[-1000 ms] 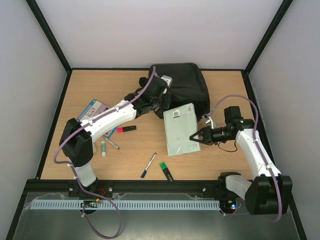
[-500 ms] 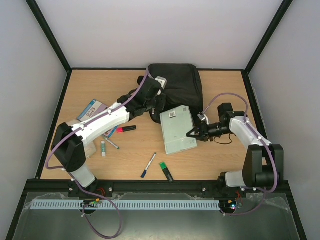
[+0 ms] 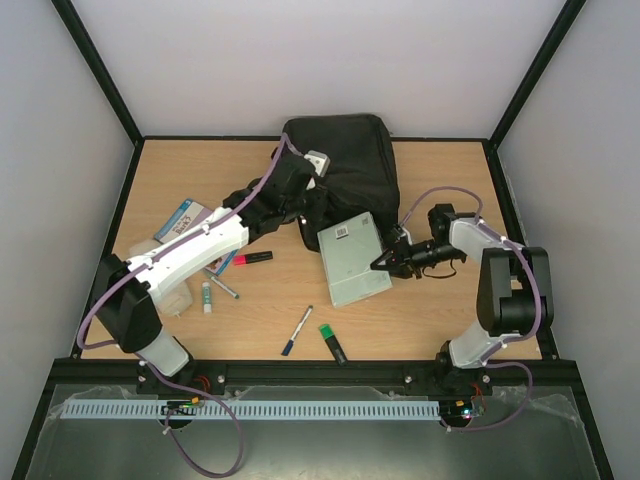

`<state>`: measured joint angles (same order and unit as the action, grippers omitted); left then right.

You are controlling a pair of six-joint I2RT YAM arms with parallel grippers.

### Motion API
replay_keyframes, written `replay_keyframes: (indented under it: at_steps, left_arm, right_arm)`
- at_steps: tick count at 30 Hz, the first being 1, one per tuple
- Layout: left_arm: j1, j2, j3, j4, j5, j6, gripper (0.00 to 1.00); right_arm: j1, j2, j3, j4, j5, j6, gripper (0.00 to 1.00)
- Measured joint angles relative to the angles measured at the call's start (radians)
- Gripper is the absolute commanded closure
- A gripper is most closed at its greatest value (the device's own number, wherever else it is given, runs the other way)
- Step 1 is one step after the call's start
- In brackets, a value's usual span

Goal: Pack the student bag
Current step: Place the book in the student bag.

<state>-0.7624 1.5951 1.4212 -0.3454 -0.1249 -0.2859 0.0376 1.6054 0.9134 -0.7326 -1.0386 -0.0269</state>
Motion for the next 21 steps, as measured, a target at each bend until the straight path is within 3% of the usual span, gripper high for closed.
replay_keyframes:
  at_steps: [8,21]
  left_arm:
    - [0.000,-0.028,0.005,-0.032,0.029,0.000,0.98]
    - [0.000,-0.040,-0.049,0.010,0.097,0.063,0.98]
  right_arm:
    - [-0.041,0.048,0.021,-0.004,-0.003,-0.009,0.99]
    - [-0.053,0.232,0.199,-0.169,-0.082,-0.159,0.99]
